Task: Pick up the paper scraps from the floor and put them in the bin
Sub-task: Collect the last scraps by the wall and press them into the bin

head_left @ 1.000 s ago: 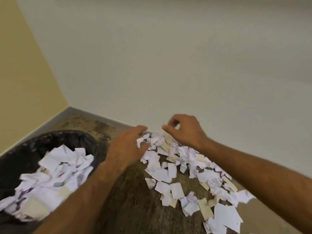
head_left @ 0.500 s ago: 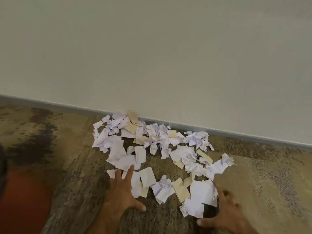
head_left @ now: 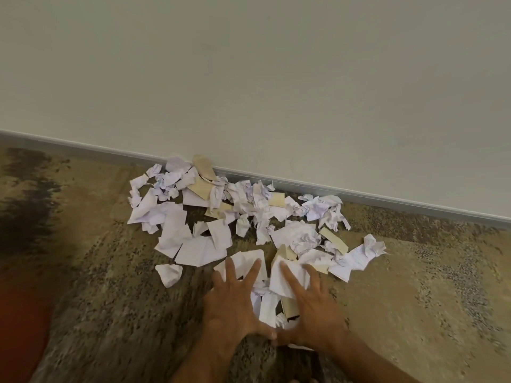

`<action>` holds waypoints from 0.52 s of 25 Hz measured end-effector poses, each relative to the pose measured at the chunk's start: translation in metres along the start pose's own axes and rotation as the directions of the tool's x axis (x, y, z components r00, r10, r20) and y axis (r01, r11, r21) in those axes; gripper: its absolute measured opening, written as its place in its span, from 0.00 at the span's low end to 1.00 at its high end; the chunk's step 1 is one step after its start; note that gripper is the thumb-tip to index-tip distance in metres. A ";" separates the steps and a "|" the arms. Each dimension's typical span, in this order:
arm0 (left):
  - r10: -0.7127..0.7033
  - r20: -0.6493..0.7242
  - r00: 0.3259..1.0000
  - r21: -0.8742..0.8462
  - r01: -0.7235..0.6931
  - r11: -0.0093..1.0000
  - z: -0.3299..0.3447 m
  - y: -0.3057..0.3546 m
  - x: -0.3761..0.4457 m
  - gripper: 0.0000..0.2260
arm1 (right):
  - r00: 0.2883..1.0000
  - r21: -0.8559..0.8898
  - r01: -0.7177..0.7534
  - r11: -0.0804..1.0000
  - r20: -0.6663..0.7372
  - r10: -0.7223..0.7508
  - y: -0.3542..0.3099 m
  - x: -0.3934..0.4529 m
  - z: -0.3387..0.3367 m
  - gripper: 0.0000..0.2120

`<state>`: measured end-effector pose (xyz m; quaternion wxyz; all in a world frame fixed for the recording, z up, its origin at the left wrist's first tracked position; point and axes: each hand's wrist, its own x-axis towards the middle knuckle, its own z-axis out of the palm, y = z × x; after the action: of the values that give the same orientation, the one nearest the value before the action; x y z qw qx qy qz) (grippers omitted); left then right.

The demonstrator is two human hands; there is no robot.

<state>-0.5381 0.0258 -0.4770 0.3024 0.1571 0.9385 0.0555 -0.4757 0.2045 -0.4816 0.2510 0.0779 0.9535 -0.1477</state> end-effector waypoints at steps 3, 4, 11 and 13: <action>0.052 -0.068 0.996 0.107 -0.044 0.993 0.005 0.001 0.005 0.50 | 0.994 -0.053 0.106 0.993 -0.005 -0.106 -0.002 0.012 0.002 0.56; 0.062 -0.081 0.995 0.106 -0.053 0.993 0.007 0.000 0.007 0.46 | 0.993 -0.058 0.120 0.991 -0.005 -0.121 0.000 0.015 0.003 0.50; 0.095 -0.159 0.983 -0.045 -0.104 0.994 0.013 -0.003 0.009 0.17 | 0.988 0.117 0.125 0.985 -0.107 -0.113 -0.001 0.028 0.015 0.23; 0.069 -0.186 0.980 -0.033 -0.076 0.997 0.013 0.001 0.009 0.15 | 0.981 0.237 0.124 0.964 -0.175 -0.083 -0.002 0.029 0.015 0.14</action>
<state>-0.5374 0.0293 -0.4920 0.2150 0.1792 0.9549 0.0995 -0.4947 0.2004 -0.5084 0.1522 0.0705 0.9478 -0.2712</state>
